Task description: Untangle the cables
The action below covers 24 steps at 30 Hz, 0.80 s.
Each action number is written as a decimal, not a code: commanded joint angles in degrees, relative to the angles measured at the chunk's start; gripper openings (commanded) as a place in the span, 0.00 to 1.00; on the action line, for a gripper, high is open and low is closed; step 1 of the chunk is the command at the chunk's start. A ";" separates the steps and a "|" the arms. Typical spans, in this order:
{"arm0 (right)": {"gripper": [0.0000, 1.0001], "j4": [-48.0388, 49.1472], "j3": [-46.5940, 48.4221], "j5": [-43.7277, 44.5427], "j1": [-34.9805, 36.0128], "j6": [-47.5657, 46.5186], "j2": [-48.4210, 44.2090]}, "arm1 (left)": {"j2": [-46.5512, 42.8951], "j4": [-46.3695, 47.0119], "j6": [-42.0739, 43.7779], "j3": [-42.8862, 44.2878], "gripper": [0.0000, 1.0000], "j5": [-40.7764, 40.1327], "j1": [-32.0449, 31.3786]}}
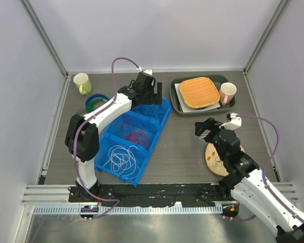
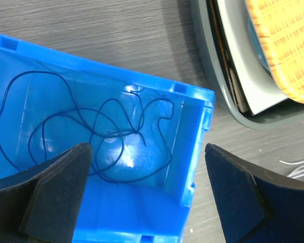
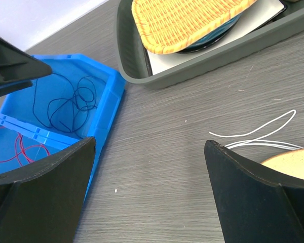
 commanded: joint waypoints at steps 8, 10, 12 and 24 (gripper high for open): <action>0.94 -1.35 2.52 8.26 0.02 1.87 9.11 | -18.04 4.09 -1.74 -7.07 1.00 8.56 -1.09; 0.95 -1.70 3.57 7.91 0.02 1.52 13.40 | -20.51 3.30 -1.65 -8.56 1.00 7.07 -2.67; 0.95 -2.57 5.58 7.65 0.02 2.04 16.92 | -24.38 2.24 -1.65 -10.14 1.00 6.36 -4.86; 0.92 -14.26 21.14 4.30 -0.07 8.19 38.37 | -46.80 6.64 -8.32 -36.68 1.00 -5.51 -15.60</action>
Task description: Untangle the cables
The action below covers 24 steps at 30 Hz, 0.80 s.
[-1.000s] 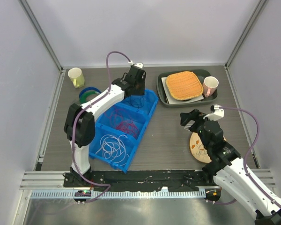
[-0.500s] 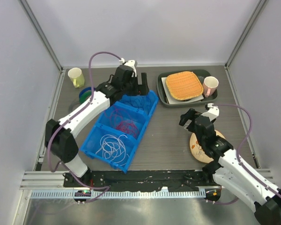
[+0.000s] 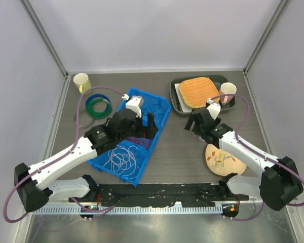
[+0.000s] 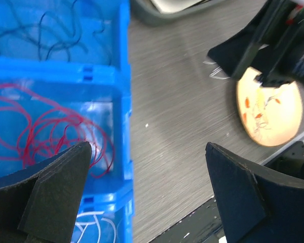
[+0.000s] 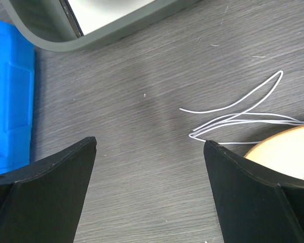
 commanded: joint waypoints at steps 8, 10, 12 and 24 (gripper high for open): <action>0.92 -6.17 3.57 5.69 -0.07 13.82 3.97 | -12.11 3.25 -5.12 -12.08 1.00 -6.21 -0.13; 0.92 -6.69 4.01 6.04 0.02 15.49 5.28 | -12.82 2.55 -5.30 -12.51 1.00 -7.62 -0.13; 0.92 -6.70 4.45 6.91 -0.07 16.80 6.34 | -13.69 2.54 -5.65 -13.39 1.00 -7.36 -0.13; 0.81 -4.77 4.45 10.96 -0.25 23.84 16.09 | -17.21 4.56 -6.00 -16.47 1.00 -5.43 -0.13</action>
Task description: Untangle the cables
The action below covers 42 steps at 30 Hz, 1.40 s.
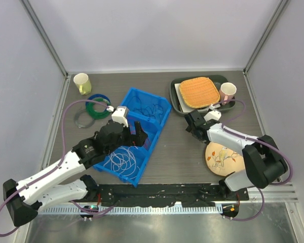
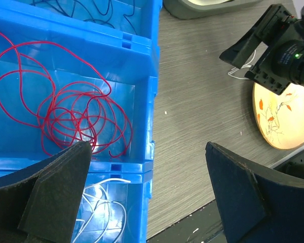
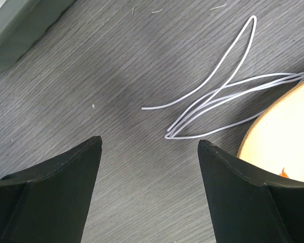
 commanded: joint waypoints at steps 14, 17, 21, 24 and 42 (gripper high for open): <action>0.66 7.02 -3.02 4.67 -2.44 5.10 3.57 | -2.22 3.67 -0.96 -0.39 1.00 -0.38 -0.19; 0.57 9.12 -4.51 3.80 -3.32 4.75 3.74 | -2.22 3.67 -0.96 -0.47 1.00 -0.38 -0.19; 0.49 10.45 -5.48 2.74 -4.03 4.48 4.27 | -2.31 3.93 -1.31 -0.56 1.00 -0.12 -0.19; 0.37 10.89 -5.66 2.65 -4.12 3.61 4.09 | -2.31 4.02 -1.31 -0.48 1.00 -0.03 -0.19; 0.01 26.88 -12.78 -16.32 -2.27 -23.72 -13.82 | -1.70 5.42 -0.69 -0.39 1.00 4.45 -0.19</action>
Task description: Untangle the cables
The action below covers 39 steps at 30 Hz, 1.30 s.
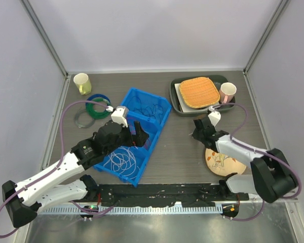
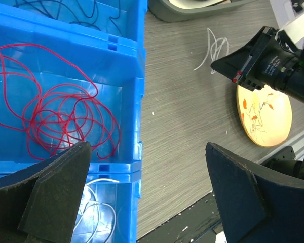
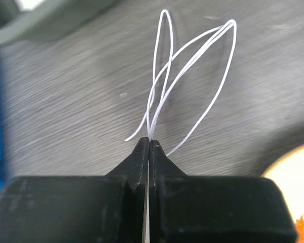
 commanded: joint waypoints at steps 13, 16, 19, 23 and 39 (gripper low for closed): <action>0.01 13.60 0.30 -59.65 1.56 -25.86 -24.02 | 4.93 8.81 1.68 1.21 1.00 13.60 -0.28; 0.01 18.43 -1.37 -68.11 1.56 -27.54 -24.11 | 5.46 10.48 0.63 1.39 1.00 16.50 -0.19; 0.01 26.07 -4.18 -71.57 1.56 -24.64 -24.72 | 6.25 11.72 -2.01 1.30 1.00 14.31 -0.28; 0.01 29.69 -6.38 -72.10 1.73 -23.32 -27.35 | 7.91 13.38 -6.40 1.48 1.00 9.12 -0.28; 0.01 28.55 -7.53 -70.97 3.14 -23.58 -30.61 | 18.20 34.40 -16.34 1.56 0.54 20.55 -1.59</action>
